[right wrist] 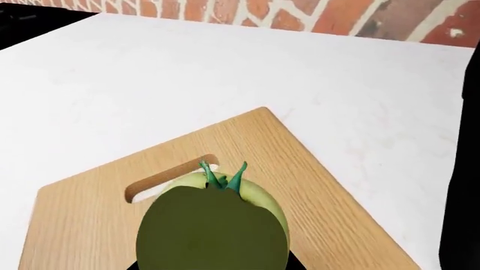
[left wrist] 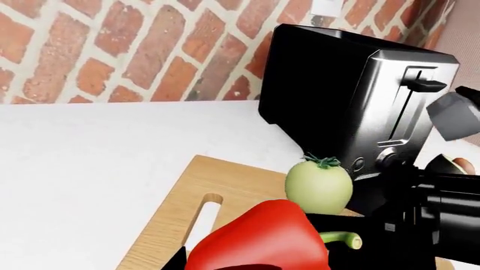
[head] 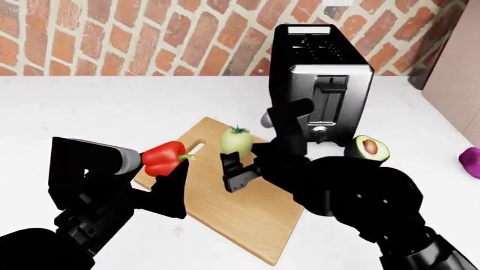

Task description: Place the avocado, onion, tomato and bell pepper on the cutting board.

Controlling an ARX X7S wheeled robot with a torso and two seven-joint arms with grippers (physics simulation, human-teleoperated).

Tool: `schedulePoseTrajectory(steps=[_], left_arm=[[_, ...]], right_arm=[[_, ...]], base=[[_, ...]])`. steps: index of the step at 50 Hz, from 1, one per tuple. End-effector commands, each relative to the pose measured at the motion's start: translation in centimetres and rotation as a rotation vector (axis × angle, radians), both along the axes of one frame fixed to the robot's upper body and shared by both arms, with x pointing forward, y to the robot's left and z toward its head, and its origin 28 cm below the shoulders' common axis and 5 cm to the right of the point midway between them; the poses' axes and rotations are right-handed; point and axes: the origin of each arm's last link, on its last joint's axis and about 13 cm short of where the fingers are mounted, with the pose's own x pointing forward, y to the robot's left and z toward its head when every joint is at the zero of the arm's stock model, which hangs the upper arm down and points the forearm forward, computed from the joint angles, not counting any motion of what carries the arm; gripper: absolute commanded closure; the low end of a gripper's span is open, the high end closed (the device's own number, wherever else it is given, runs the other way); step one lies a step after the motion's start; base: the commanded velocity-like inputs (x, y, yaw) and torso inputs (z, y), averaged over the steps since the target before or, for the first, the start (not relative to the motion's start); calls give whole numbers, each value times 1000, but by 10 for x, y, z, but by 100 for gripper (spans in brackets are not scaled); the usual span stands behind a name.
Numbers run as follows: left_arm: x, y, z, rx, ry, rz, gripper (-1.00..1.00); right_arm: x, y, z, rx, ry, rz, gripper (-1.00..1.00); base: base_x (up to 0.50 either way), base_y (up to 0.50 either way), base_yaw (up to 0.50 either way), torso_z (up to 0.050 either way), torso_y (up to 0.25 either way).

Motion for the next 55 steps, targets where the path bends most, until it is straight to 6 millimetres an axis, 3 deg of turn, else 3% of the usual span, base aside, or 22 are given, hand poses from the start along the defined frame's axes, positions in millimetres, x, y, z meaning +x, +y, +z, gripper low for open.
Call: schedulePoseTrajectory(steps=[1,3,4,28,55], left_arm=[[1,0,0,-10,-2,8,100],[1,0,0,-10,-3,8,100],[2,0,0,-10,-2,9,100],[3,-2,0,-3,7,1,100],[13,-6,-3,34,39,-29,100]], right_arm=[[3,1,-5,-11,11,7,100],[3,1,-5,-11,13,7,100],[3,1,-5,-10,15,8,-100],[-2,0,-2,12,9,19,-100],[-43,-4,35,62,-145,63,-100]], base=[[0,0,0,0,10],[0,0,0,0,0],[0,0,0,0,0],[0,0,0,0,0],[0,0,0,0,0]])
